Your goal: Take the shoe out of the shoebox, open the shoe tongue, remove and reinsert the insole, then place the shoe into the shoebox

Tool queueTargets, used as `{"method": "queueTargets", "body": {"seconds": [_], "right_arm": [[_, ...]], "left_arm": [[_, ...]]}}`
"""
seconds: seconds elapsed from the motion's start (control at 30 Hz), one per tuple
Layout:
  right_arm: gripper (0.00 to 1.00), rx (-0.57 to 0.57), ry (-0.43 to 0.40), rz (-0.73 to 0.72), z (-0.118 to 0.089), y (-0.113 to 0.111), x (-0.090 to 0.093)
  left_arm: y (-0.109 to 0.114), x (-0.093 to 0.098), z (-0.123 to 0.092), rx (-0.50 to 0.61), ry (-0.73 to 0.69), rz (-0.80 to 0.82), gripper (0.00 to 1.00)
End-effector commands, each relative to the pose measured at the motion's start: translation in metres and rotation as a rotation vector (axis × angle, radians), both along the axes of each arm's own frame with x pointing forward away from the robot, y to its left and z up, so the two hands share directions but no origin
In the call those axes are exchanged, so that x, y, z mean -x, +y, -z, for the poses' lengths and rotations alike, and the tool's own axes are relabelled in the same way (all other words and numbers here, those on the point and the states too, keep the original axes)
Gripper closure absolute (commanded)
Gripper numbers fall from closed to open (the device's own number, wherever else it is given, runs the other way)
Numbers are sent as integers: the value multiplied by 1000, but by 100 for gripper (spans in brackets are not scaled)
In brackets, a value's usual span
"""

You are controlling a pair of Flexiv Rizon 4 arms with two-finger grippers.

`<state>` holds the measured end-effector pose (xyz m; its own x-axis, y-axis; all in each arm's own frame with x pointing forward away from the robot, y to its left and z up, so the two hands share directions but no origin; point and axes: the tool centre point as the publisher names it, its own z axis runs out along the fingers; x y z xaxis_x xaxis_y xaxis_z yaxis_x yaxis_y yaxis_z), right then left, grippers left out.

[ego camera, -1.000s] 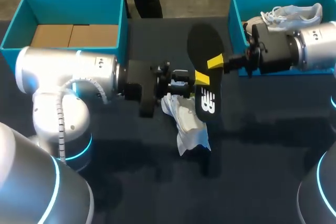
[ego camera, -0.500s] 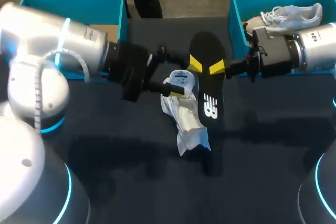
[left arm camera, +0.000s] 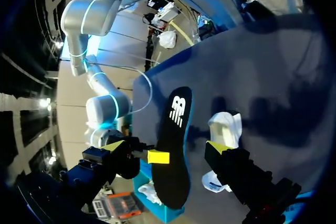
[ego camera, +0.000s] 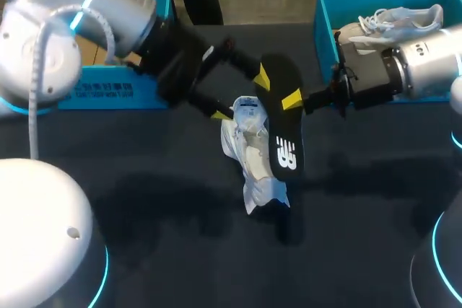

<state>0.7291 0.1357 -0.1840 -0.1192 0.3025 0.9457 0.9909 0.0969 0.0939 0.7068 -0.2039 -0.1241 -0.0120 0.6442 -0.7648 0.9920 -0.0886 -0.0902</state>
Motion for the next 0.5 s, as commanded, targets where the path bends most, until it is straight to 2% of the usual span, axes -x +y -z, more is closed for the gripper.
{"method": "queueTargets", "body": {"seconds": [0.03,0.27,0.5], "right_arm": [[100,15,9,-19,2,7,-7],[100,-14,21,-28,4,11,-9],[100,-76,31,-10,4,15,-11]], "left_arm": [[-6,-10,-4,-383,-10,30,0],[-10,-22,-7,-539,-14,27,0],[-18,-41,-11,-595,-47,27,0]]}}
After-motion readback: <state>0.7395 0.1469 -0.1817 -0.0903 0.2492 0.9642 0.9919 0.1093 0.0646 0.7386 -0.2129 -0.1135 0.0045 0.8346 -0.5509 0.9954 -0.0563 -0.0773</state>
